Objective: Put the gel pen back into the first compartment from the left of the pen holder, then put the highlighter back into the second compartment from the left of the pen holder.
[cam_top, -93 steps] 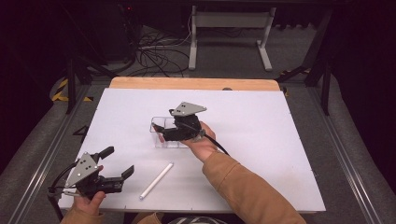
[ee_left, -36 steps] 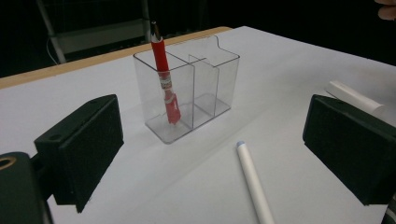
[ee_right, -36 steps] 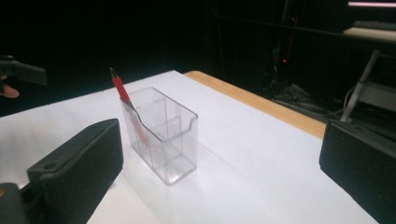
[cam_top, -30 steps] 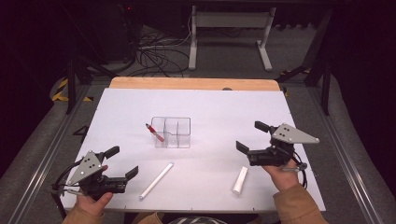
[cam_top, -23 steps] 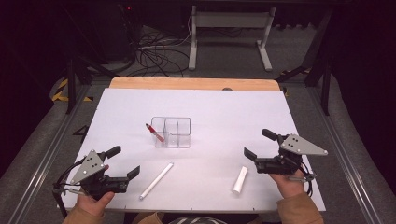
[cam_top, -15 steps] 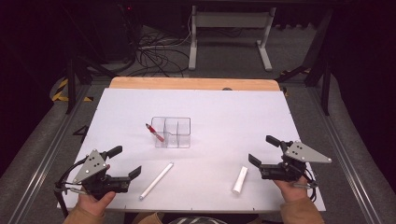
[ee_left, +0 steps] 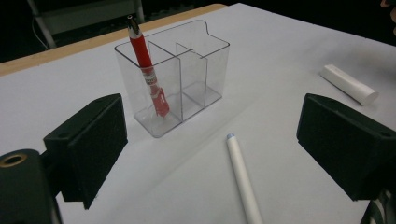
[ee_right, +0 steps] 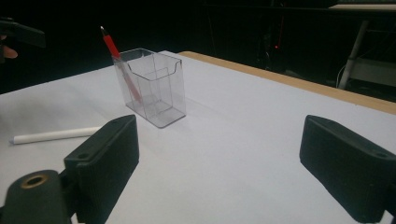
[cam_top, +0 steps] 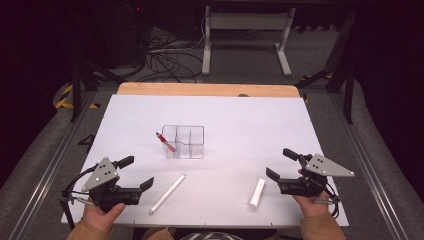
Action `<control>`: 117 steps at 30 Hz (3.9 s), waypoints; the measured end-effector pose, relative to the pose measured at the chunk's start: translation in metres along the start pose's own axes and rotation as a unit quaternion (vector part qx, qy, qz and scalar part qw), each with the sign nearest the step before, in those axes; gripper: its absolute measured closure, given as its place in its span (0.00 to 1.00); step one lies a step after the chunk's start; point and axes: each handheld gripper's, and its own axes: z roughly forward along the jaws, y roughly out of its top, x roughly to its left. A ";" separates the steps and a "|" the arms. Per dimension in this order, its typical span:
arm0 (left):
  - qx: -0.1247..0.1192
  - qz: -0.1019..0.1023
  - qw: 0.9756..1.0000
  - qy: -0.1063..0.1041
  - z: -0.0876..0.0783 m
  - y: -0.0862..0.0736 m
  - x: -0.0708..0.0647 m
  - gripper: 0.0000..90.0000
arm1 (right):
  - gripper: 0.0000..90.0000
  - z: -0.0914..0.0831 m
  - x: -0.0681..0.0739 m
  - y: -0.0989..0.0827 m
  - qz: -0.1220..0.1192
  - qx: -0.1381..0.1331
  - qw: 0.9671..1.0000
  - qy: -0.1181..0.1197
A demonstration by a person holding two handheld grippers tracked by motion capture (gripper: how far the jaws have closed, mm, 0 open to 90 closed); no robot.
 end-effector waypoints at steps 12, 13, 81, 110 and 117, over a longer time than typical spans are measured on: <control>0.041 0.010 0.999 -0.009 0.008 0.013 -0.006 0.12 | 0.14 0.002 -0.001 -0.001 0.001 0.004 1.000 0.005; 0.043 0.009 0.999 -0.010 0.009 0.013 -0.007 0.12 | 0.14 0.001 -0.001 -0.001 0.000 0.004 1.000 0.005; 0.346 -0.015 0.937 -0.039 0.096 0.013 -0.031 0.43 | 0.14 0.005 0.000 -0.004 0.002 0.008 1.000 0.022; 0.408 -0.012 0.913 -0.012 0.112 0.005 -0.036 0.85 | 0.15 0.005 0.000 -0.004 -0.003 0.011 1.000 0.022; 0.410 -0.013 0.912 -0.013 0.112 0.005 -0.038 0.87 | 0.15 0.005 0.001 -0.003 -0.007 0.010 1.000 0.023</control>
